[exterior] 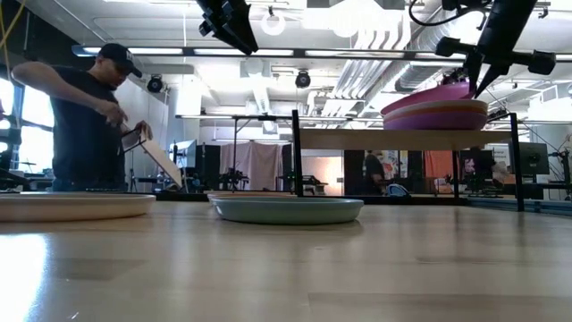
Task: Place and stack plates onto a shelf
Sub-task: Stack the pink plate on the white plate on the shelf
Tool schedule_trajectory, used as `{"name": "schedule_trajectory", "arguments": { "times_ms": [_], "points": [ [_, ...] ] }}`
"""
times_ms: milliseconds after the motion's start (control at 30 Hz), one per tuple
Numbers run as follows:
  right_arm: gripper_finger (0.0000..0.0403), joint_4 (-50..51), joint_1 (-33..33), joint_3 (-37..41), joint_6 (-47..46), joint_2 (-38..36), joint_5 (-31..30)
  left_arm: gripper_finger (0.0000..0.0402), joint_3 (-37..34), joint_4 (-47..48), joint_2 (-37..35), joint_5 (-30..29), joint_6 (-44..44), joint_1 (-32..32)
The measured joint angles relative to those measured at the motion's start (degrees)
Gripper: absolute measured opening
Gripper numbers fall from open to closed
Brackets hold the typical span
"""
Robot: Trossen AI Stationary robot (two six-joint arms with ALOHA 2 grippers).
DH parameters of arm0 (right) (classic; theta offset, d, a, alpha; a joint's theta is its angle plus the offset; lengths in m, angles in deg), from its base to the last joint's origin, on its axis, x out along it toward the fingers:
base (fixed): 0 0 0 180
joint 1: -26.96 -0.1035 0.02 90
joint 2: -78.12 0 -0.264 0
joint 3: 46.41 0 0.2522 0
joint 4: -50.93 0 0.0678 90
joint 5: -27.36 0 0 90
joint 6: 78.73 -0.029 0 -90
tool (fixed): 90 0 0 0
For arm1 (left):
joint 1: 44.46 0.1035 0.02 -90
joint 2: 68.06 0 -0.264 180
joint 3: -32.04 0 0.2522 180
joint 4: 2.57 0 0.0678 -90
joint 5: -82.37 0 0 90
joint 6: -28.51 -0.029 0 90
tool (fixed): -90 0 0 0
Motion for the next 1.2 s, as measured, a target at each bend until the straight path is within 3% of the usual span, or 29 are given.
{"name": "schedule_trajectory", "arguments": {
  "times_ms": [1200],
  "points": [
    [0.0001, -0.06, -0.02, -0.02, 2.56, -0.11, 5.47, 0.0124, 0.0, -0.02, -0.01, 0.0, -1.95, 0.0]
  ]
}}
